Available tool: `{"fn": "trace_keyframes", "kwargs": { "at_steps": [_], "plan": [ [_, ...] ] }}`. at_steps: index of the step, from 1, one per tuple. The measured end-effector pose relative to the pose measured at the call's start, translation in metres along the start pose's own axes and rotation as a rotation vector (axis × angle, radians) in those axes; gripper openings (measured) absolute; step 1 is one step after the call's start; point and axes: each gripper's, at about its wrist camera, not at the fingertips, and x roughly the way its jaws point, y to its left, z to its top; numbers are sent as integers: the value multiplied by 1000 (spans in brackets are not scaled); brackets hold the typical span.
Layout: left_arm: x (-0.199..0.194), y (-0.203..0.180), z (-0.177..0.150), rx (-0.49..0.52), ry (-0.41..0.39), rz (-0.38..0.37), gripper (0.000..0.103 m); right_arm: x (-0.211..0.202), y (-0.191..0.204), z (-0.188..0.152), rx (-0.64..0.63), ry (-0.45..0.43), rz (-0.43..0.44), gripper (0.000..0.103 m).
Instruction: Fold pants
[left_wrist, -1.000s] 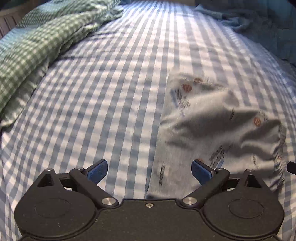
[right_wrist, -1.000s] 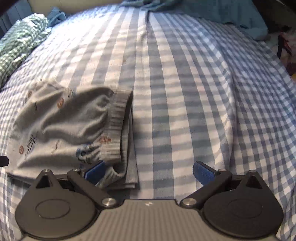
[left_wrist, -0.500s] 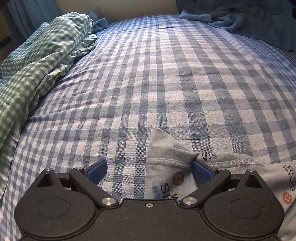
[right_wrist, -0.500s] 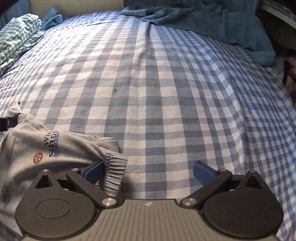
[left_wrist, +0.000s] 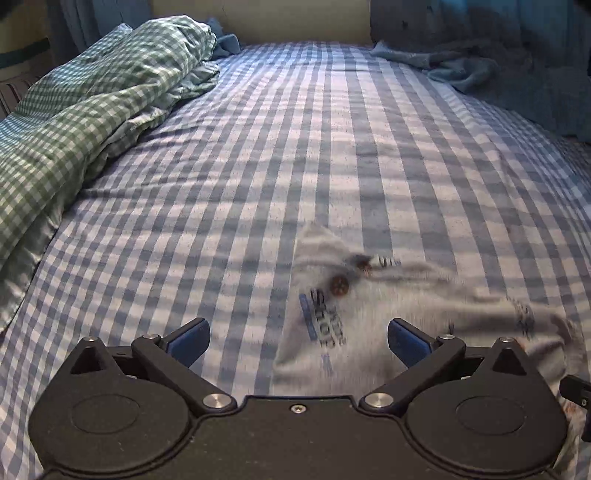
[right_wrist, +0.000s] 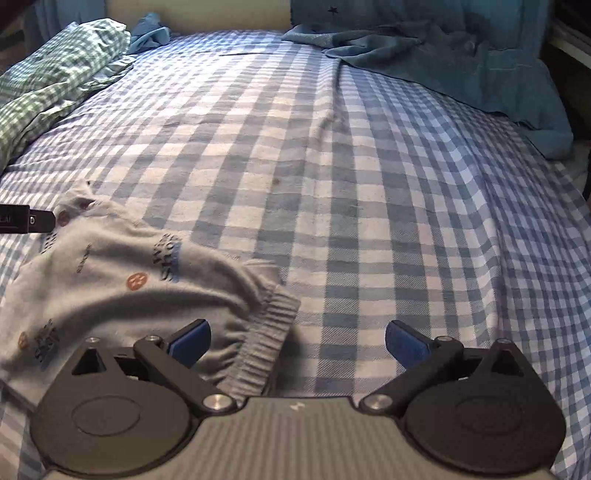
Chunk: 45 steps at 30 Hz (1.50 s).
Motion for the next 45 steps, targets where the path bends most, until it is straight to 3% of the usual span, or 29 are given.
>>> {"fn": "trace_keyframes", "kwargs": {
  "at_steps": [4, 10, 14, 19, 29, 39, 45],
  "plan": [
    [10, -6, -41, 53, 164, 74, 102, 3, 5, -21, 22, 87, -21, 103],
    [-9, 8, -63, -12, 199, 58, 102, -8, 1, -41, 39, 102, -25, 103],
    [-29, 11, -70, 21, 258, 75, 102, -30, -1, -38, 63, 101, -31, 103],
    [-70, 14, -86, 82, 245, 62, 102, -84, 1, -45, 68, 10, -52, 103],
    [-140, 34, -116, 55, 186, -13, 102, -162, 16, -93, 159, -68, -56, 103],
    [-168, 52, -156, 82, 219, -3, 102, -185, 45, -142, 199, -25, -15, 103],
    [-172, 56, -163, 104, 226, 12, 102, -181, 53, -149, 214, -5, 9, 103]
  ]
}}
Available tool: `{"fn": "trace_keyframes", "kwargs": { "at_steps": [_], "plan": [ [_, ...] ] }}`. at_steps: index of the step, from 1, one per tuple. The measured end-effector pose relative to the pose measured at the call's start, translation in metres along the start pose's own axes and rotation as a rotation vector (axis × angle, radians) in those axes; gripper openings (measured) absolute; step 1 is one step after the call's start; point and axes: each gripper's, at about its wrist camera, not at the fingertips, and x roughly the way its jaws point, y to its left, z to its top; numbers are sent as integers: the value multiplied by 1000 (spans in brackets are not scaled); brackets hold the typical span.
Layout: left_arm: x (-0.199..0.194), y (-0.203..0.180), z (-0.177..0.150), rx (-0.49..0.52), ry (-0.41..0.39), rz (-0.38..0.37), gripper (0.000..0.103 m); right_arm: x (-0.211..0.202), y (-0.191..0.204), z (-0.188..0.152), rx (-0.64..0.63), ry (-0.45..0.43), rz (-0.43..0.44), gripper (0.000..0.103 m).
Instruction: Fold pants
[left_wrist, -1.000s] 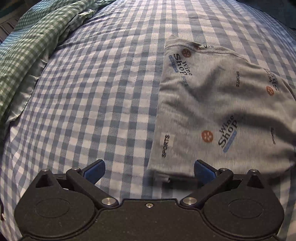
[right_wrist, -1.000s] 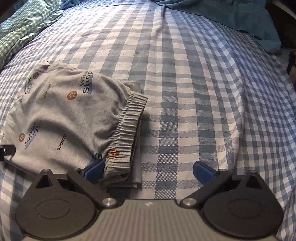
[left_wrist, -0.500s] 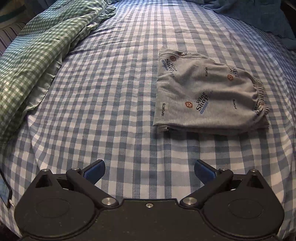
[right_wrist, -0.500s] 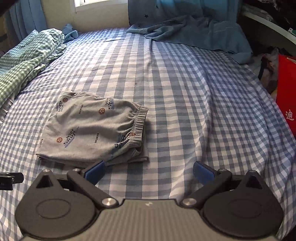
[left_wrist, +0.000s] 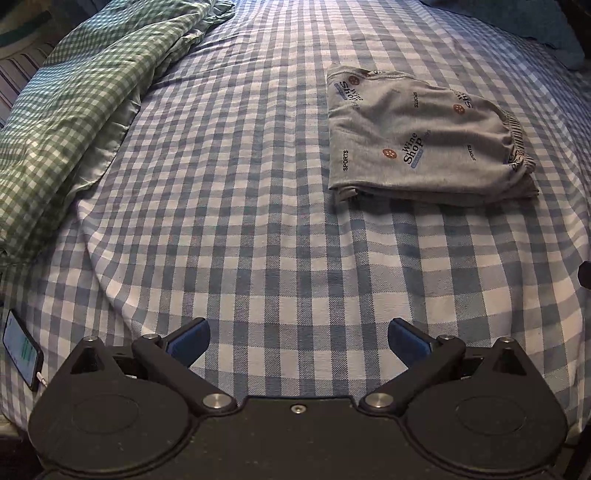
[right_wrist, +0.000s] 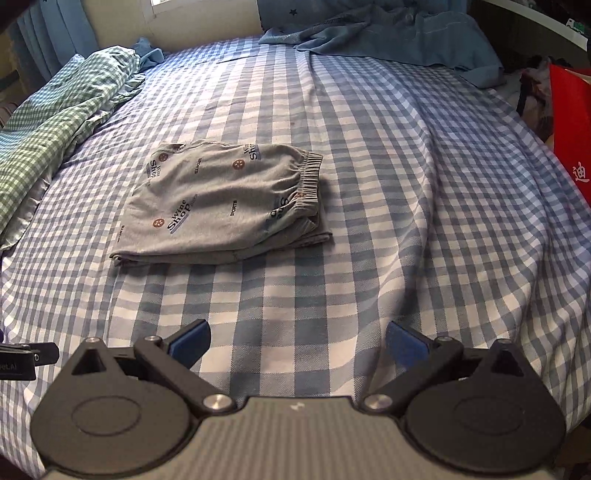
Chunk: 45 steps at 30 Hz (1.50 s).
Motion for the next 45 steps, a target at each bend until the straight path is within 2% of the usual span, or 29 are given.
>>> {"fn": "trace_keyframes", "kwargs": {
  "at_steps": [6, 12, 22, 30, 37, 41, 45],
  "plan": [
    [6, 2, 9, -44, 24, 6, 102, 16, 4, 12, -32, 22, 15, 103],
    [25, -7, 39, -79, 51, 22, 102, 40, -4, 39, -58, 11, 38, 103],
    [75, -30, 111, -142, 81, 55, 102, 112, -15, 130, -126, -18, 86, 103],
    [118, -42, 165, -175, 83, 77, 102, 179, 9, 193, -232, -32, 131, 103],
    [156, -54, 186, -160, 141, 96, 102, 230, 20, 197, -309, 31, 128, 103],
    [158, -54, 187, -150, 153, 93, 102, 229, 5, 196, -256, 16, 193, 103],
    [144, -47, 183, -139, 111, 73, 102, 211, -33, 196, -166, -50, 331, 103]
  ]
}}
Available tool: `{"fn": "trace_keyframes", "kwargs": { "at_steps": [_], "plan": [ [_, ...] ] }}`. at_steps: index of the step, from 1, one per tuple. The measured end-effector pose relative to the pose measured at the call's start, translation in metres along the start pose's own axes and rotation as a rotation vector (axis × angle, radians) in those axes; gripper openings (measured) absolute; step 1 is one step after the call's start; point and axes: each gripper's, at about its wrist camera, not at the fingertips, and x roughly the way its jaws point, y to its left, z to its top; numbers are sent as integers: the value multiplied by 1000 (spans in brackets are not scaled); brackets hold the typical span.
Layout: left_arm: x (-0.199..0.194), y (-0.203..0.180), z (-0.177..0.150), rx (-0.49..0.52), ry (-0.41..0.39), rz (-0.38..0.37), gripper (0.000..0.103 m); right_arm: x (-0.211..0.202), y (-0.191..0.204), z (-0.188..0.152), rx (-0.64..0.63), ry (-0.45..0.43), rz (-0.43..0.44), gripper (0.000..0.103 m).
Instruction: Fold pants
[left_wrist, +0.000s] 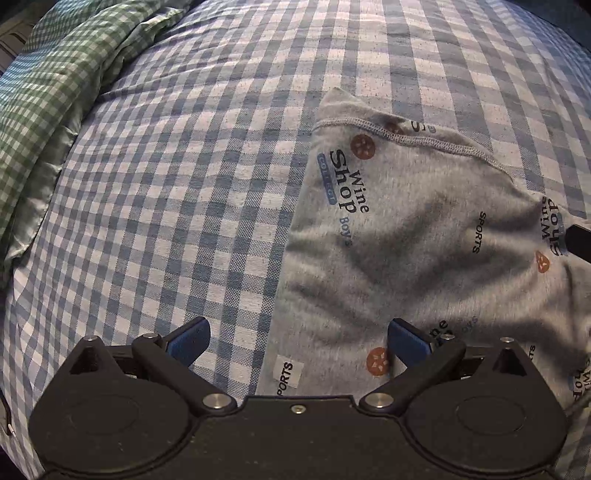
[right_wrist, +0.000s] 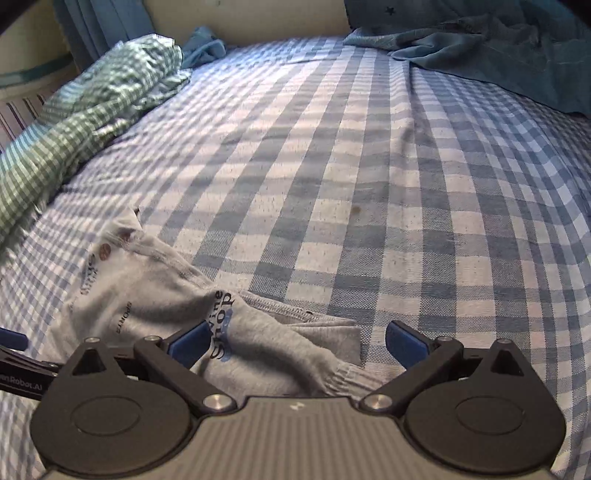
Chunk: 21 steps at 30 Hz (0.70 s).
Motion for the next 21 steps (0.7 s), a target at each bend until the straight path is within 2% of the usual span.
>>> {"fn": "trace_keyframes", "kwargs": {
  "at_steps": [3, 5, 8, 11, 16, 21],
  "plan": [
    [-4, 12, -6, -11, -44, -58, 102, -6, -27, -6, 67, 9, 110, 103],
    [-3, 19, -9, -35, -43, -120, 102, -4, -43, -8, 123, 31, 192, 103],
    [4, 33, -15, -115, -55, -218, 102, 10, -63, -10, 204, 73, 309, 103],
    [12, 46, -19, -201, -52, -258, 102, 14, -78, -9, 252, 60, 379, 103],
    [16, 60, -20, -279, -31, -262, 102, 21, -92, -2, 307, 81, 429, 103],
    [13, 63, -23, -290, -26, -252, 93, 20, -82, -5, 261, 77, 387, 103]
  ]
}}
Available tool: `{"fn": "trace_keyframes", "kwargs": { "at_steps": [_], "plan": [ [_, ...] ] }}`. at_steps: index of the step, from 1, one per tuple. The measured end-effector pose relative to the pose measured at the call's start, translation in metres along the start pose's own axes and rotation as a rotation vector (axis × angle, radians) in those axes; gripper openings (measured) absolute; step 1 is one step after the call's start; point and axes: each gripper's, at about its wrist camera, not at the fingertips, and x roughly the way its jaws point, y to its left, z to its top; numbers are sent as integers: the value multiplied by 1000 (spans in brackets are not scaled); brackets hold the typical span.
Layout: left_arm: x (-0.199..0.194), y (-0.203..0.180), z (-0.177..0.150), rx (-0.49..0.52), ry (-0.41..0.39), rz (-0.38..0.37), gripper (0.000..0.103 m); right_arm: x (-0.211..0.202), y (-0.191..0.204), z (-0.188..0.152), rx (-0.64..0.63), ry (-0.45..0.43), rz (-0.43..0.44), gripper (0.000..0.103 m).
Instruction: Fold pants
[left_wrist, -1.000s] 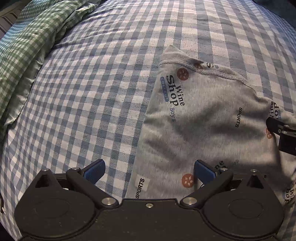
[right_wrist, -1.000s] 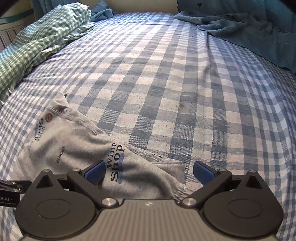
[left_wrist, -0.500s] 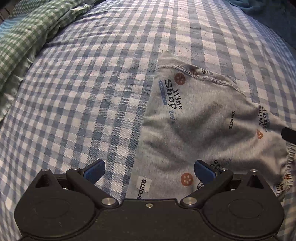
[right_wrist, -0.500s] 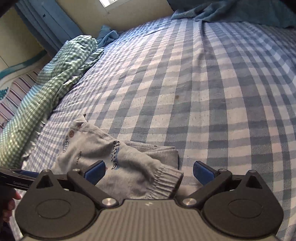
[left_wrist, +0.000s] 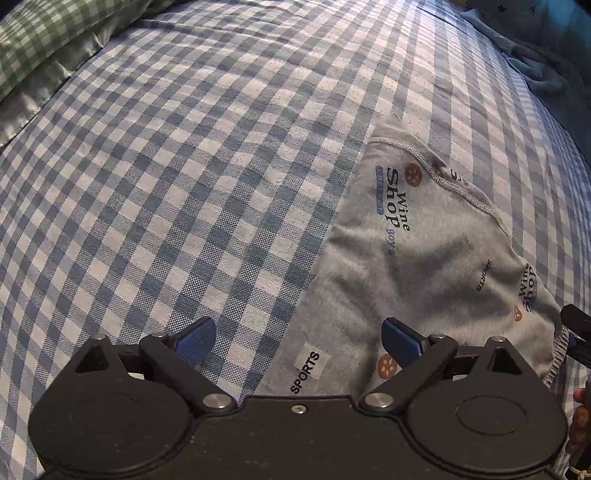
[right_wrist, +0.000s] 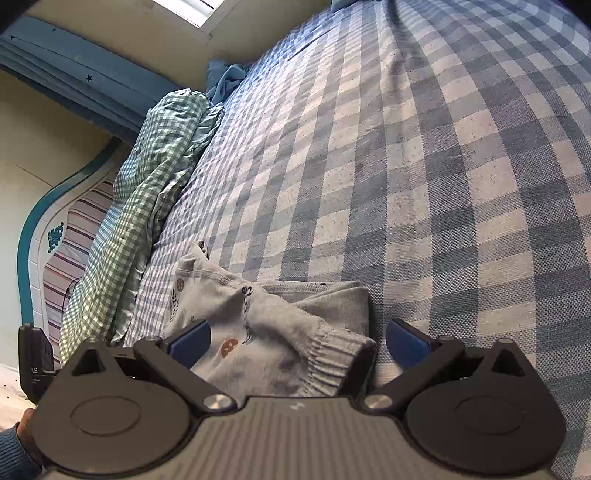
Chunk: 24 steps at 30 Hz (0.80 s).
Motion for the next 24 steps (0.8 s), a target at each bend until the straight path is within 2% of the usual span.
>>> {"fn": "trace_keyframes", "kwargs": {
  "at_steps": [2, 4, 5, 7, 8, 10, 11, 13, 14, 15, 16, 18, 20, 24],
  "plan": [
    [-2, 2, -2, -2, 11, -1, 86, 1, 7, -4, -31, -6, -40, 103],
    [-4, 3, -5, -4, 13, -31, 73, 2, 18, -10, -57, -14, -88, 100],
    [-6, 4, -7, -5, 13, -46, 69, 2, 21, -12, -60, -20, -112, 98],
    [-12, 5, -16, -6, 17, -74, 49, 0, 24, -14, -53, -34, -160, 84],
    [-16, 3, -22, -8, 24, -81, 45, -2, 25, -15, -42, -42, -181, 80],
    [-17, 0, -24, -1, 31, -63, 39, -6, 20, -16, 1, -46, -177, 64],
    [-18, -1, -24, 4, 32, -53, 37, -7, 18, -17, 28, -46, -165, 63],
    [-17, -8, -21, 14, 35, -36, 26, -8, 16, -17, 53, -40, -167, 49],
    [-18, -11, -20, 19, 34, -30, 21, -8, 16, -18, 55, -38, -169, 47],
    [-16, -17, -14, 30, 35, -24, 16, -8, 17, -18, 57, -38, -173, 40],
    [-17, -22, -12, 42, 30, -19, 14, -8, 19, -19, 60, -39, -181, 33],
    [-22, -29, -13, 67, 14, -7, 13, -10, 24, -20, 67, -52, -201, 26],
    [-30, -35, -14, 79, -2, -4, 13, -14, 32, -21, 67, -65, -223, 22],
    [-49, -35, -15, 47, -16, -49, 12, -28, 52, -28, 67, -91, -254, 16]
  ]
}}
